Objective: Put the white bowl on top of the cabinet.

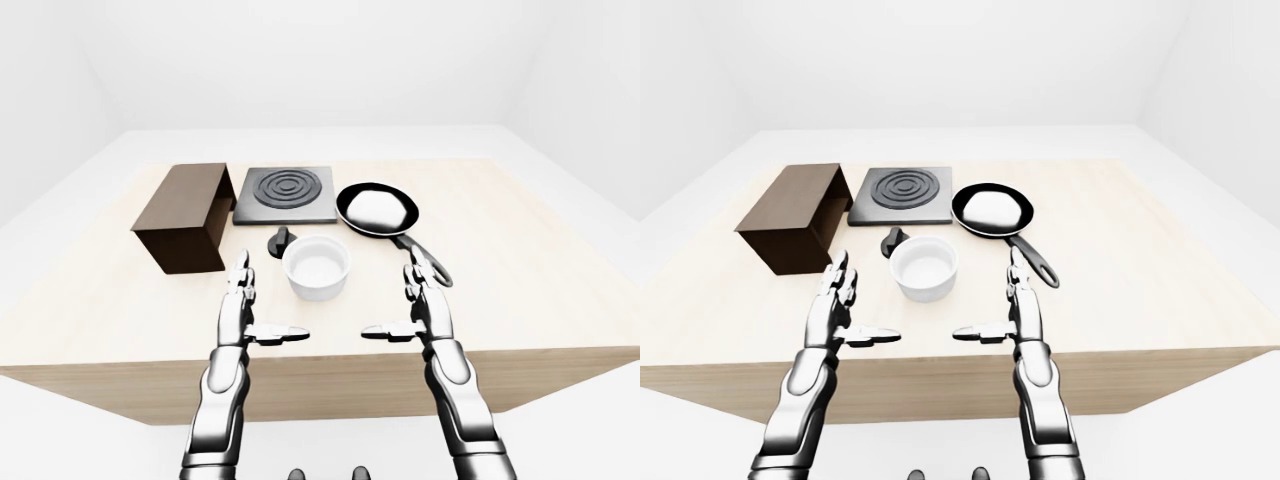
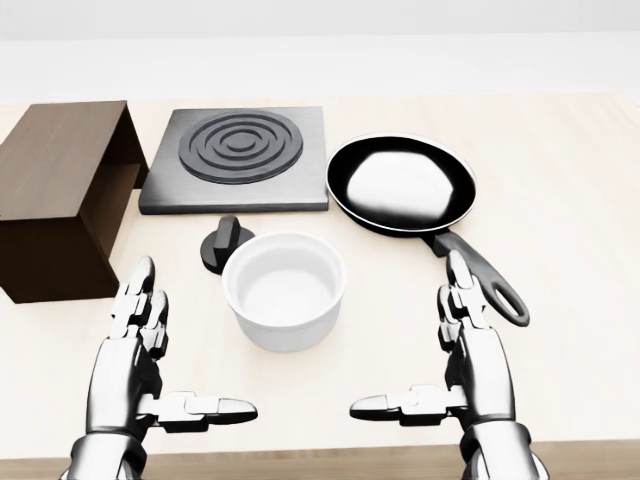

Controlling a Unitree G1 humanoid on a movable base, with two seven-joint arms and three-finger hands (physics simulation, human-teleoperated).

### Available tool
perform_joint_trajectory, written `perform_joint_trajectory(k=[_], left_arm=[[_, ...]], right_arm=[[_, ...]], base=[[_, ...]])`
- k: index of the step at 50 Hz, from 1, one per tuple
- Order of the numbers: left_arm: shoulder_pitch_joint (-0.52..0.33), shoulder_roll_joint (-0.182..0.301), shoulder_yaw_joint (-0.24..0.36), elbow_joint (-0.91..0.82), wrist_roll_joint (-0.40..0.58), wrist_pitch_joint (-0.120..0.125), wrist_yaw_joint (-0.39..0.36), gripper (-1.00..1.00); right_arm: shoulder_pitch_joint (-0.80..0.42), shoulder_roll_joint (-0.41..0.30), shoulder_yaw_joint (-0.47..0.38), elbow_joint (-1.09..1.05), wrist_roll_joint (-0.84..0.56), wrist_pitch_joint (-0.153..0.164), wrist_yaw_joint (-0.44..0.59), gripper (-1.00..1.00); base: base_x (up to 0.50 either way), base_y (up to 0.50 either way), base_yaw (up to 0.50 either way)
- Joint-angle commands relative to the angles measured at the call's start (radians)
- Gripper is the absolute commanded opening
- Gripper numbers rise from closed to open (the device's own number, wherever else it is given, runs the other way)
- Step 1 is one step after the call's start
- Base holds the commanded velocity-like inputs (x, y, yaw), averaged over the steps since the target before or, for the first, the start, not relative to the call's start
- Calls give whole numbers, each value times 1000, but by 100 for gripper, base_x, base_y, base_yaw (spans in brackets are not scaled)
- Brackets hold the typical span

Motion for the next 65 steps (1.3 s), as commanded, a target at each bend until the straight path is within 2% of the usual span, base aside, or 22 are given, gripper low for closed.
perform_joint_trajectory(k=[1,19,25,38,50,56,65], left_arm=[[-3,12,24,3,-13,1,-23,100],[-4,11,22,8,-12,0,-23,100],[-5,12,22,11,-11,-2,-24,100],[-1,11,20,1,-12,5,-28,100],[0,11,19,0,-10,6,-27,100],[-2,11,21,3,-12,5,-30,100],[-6,12,23,13,-13,0,-30,100]], right_arm=[[-6,-9,-10,16,-15,18,14,100],[3,-4,2,5,-38,16,10,100],[2,-3,4,11,-43,5,6,100],[4,-4,2,-2,-36,16,10,100],[5,-3,5,0,-41,11,8,100],[2,-2,8,12,-46,3,5,100],[2,-2,7,7,-43,8,7,100]], base=[[0,0,0],[0,0,0],[0,0,0],[0,0,0],[0,0,0],[19,7,0],[20,8,0]])
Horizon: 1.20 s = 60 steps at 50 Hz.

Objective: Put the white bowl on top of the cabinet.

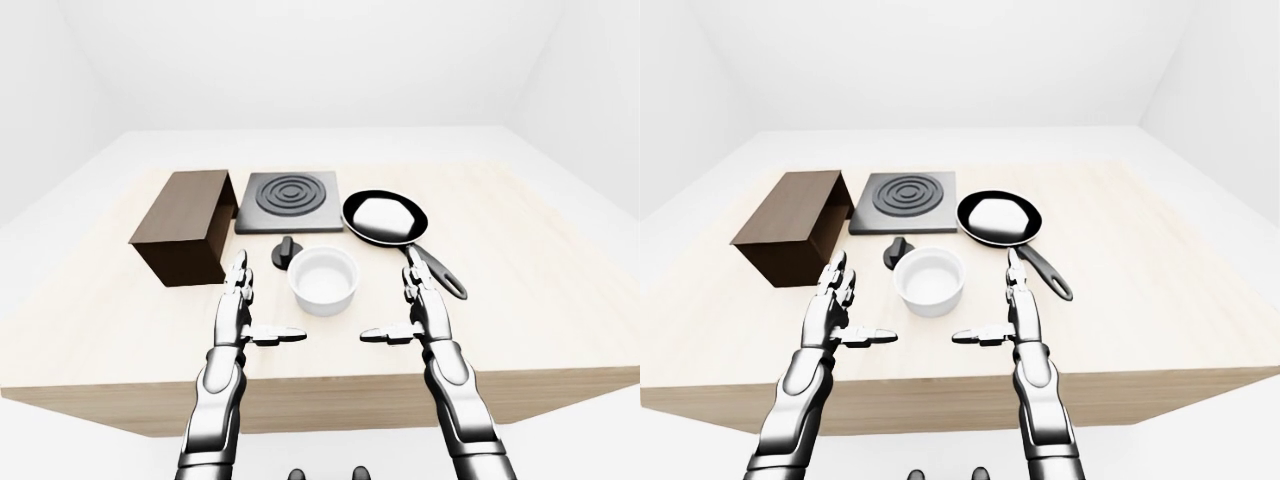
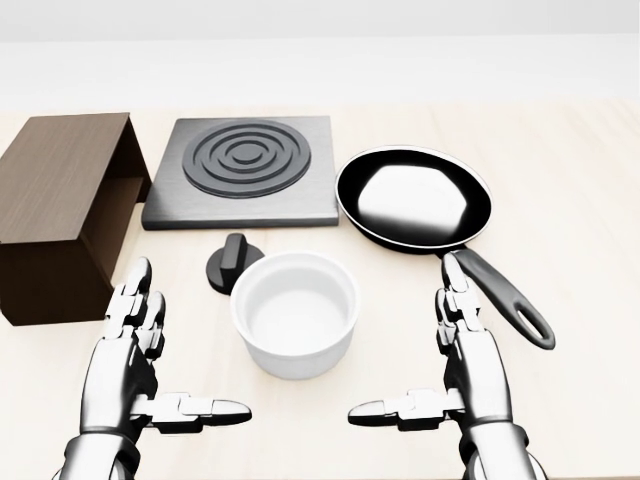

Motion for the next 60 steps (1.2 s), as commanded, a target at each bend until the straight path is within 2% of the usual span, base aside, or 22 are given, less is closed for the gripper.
perform_joint_trajectory(k=[1,20,35,36,37,39,40,41,60], left_arm=[[-4,1,2,10,-1,-5,-1,100],[-3,0,-2,10,4,-5,-1,100],[21,-5,-22,-17,28,4,-2,100],[66,-11,-35,-155,41,52,10,100],[86,-15,-44,-213,55,69,21,100],[101,-19,-54,-246,76,65,37,100],[115,9,-424,-529,638,83,175,100],[110,-8,-452,-532,695,83,162,100],[116,-42,-456,-529,781,83,134,100]], right_arm=[[-1,0,1,1,-2,-2,-2,100],[8,-1,1,-15,13,2,19,100],[36,-5,-11,-85,41,30,44,100],[26,-15,-35,-102,94,72,81,100],[29,-16,-39,-115,100,72,85,100],[34,-16,-41,-126,100,72,88,100],[70,-36,-79,-246,122,72,98,100],[73,-34,-84,-255,121,72,102,100],[80,-22,-89,-264,108,72,114,100]], base=[[20,8,0],[19,11,0],[0,0,0],[0,0,0],[0,0,0],[0,0,0],[0,0,0],[0,0,0],[0,0,0]])
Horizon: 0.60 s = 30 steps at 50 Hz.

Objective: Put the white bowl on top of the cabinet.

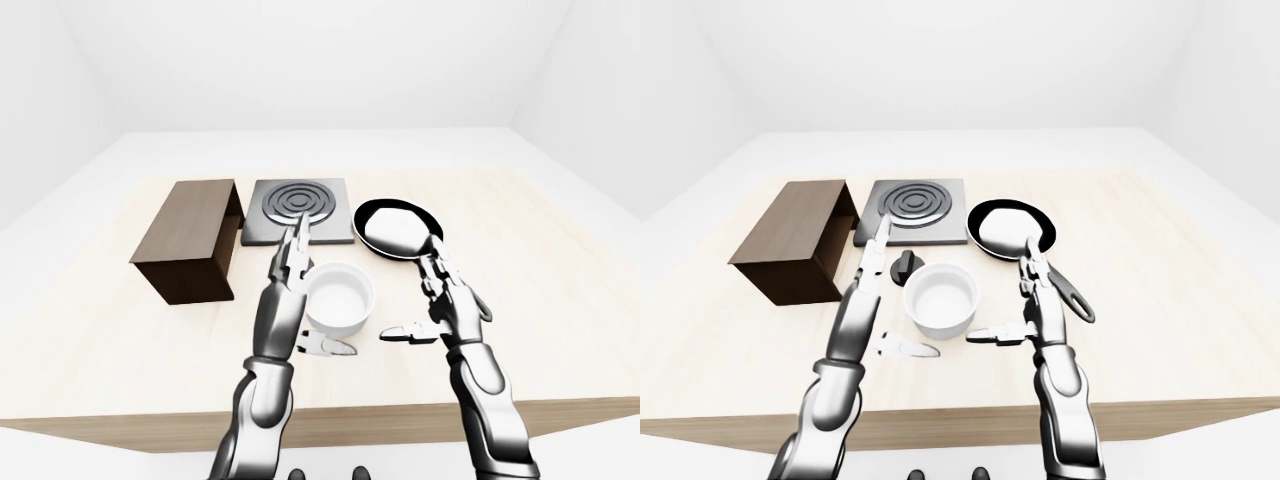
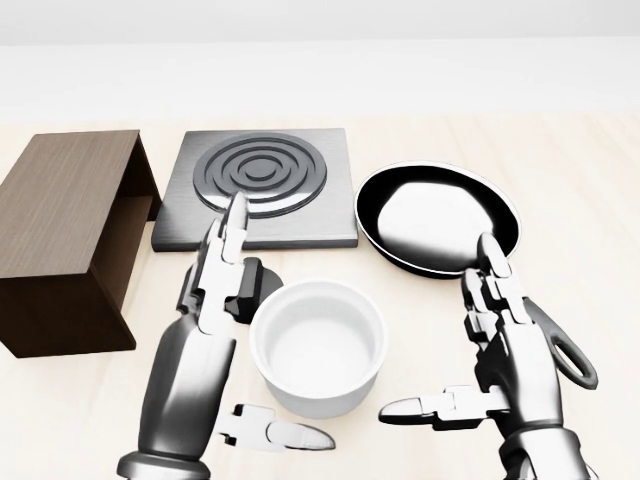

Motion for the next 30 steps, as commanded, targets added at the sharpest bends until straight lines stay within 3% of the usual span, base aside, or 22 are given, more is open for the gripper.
perform_joint_trajectory(k=[1,13,17,30], left_arm=[[4,-13,-71,-54,151,0,15,100],[7,-21,-116,4,288,0,5,100],[2,-26,-121,89,402,0,69,100],[-17,-52,-97,214,497,0,125,100]], right_arm=[[11,0,-12,-33,7,0,13,100],[18,0,-23,-61,17,0,18,100],[24,0,-28,-77,22,0,21,100],[33,1,-33,-98,26,0,26,100]], base=[[0,0,0],[0,0,0],[0,0,0],[0,0,0]])
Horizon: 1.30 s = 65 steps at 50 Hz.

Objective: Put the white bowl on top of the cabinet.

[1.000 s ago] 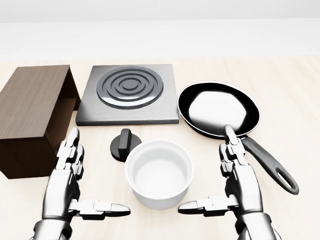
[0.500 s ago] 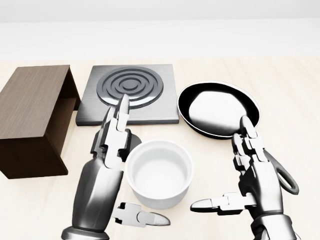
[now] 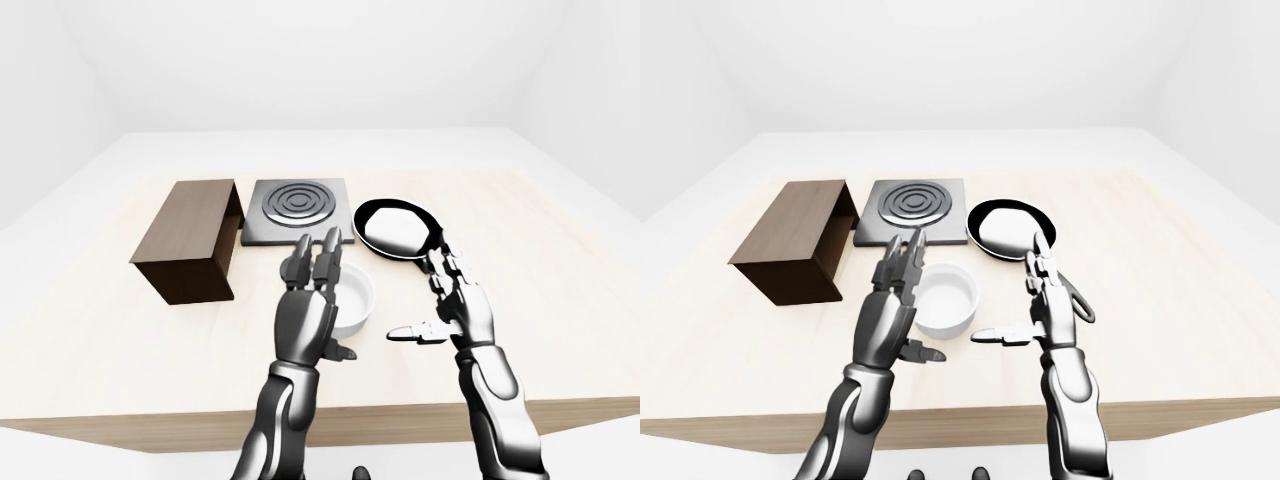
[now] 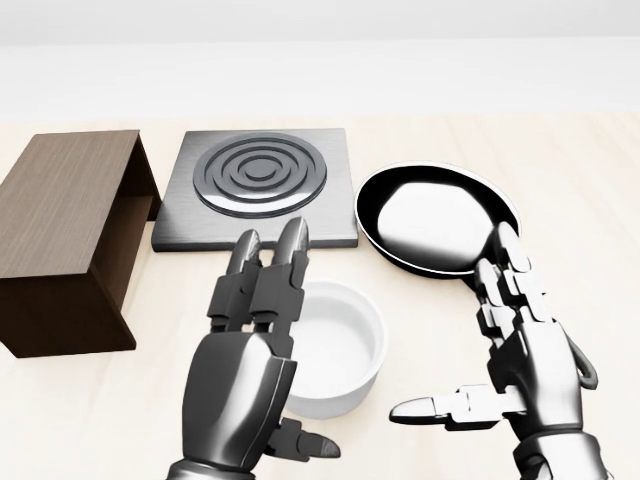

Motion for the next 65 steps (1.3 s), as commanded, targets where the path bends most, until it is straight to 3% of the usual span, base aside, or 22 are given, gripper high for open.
perform_joint_trajectory(k=[1,22,29,47,65], left_arm=[[-15,-19,12,106,104,0,55,100],[-37,-46,21,296,231,0,188,100],[-49,-53,22,337,257,0,188,100],[-164,-81,109,549,268,0,223,100],[-164,-80,103,598,333,0,210,100]], right_arm=[[9,1,-6,-21,5,0,5,100],[12,2,-7,-28,6,0,8,100],[13,2,-9,-31,8,0,10,100],[12,3,-6,-30,7,0,10,100],[10,2,-2,-24,5,0,11,100]], base=[[0,0,0],[0,0,0],[0,0,0],[0,0,0],[0,0,0]])
